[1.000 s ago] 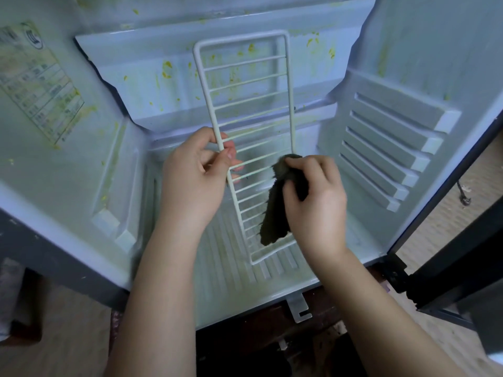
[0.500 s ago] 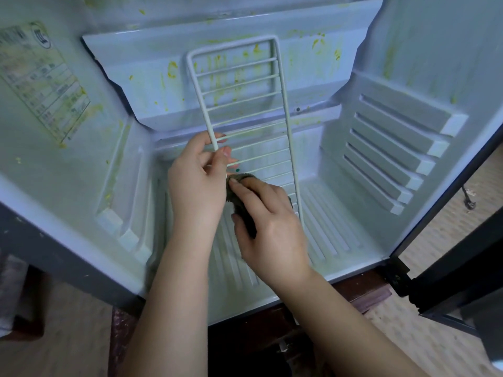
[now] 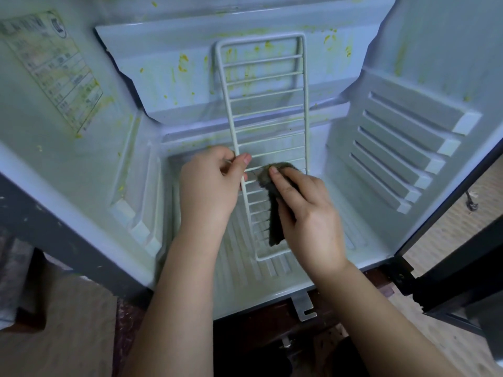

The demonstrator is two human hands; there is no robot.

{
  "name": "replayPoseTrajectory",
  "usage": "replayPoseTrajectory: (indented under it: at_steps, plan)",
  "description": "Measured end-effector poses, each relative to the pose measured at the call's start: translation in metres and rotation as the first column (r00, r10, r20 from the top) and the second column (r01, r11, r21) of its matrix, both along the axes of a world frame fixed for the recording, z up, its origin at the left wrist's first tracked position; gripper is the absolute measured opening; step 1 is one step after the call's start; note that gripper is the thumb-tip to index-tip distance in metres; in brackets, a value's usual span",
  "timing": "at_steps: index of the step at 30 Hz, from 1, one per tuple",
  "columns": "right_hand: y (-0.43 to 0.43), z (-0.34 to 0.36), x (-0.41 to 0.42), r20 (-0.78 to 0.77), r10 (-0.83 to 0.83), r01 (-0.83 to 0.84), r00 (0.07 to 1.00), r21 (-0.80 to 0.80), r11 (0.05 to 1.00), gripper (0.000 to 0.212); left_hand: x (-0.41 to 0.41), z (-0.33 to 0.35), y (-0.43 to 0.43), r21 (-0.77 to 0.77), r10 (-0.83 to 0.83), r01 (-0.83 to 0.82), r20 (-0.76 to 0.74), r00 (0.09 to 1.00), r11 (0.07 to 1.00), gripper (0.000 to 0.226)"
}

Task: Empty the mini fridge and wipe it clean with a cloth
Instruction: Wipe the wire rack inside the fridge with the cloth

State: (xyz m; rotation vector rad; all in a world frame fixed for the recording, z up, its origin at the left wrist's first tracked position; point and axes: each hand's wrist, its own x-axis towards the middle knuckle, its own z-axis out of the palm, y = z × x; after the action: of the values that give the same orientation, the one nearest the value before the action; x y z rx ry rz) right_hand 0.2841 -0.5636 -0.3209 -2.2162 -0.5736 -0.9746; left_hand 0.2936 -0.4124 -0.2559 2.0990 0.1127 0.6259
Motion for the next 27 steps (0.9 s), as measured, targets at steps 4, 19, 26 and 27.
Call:
replayPoseTrajectory:
  at_steps: [4,19,26,27]
  plan:
    - [-0.008,-0.002,0.001,-0.015,-0.073,0.073,0.997,0.046,0.996,0.036,0.001,-0.003,0.000,-0.005,-0.007,0.007,-0.017,1.000,1.000,0.031]
    - [0.006,-0.004,-0.006,0.003,-0.028,0.028,1.000,0.004,1.000,0.035,0.002,-0.002,-0.008,0.097,0.083,-0.084,0.019,0.996,0.992,0.032]
    - [0.002,-0.004,-0.008,-0.062,-0.111,0.119,0.992,0.144,0.982,0.030,0.002,-0.004,-0.009,0.058,0.090,-0.089,-0.004,0.996,0.994,0.035]
    - [0.011,-0.005,-0.011,-0.059,-0.087,0.096,0.994,0.154,0.983,0.030,0.001,-0.003,-0.009,0.077,0.096,-0.096,0.006,0.995,0.992,0.034]
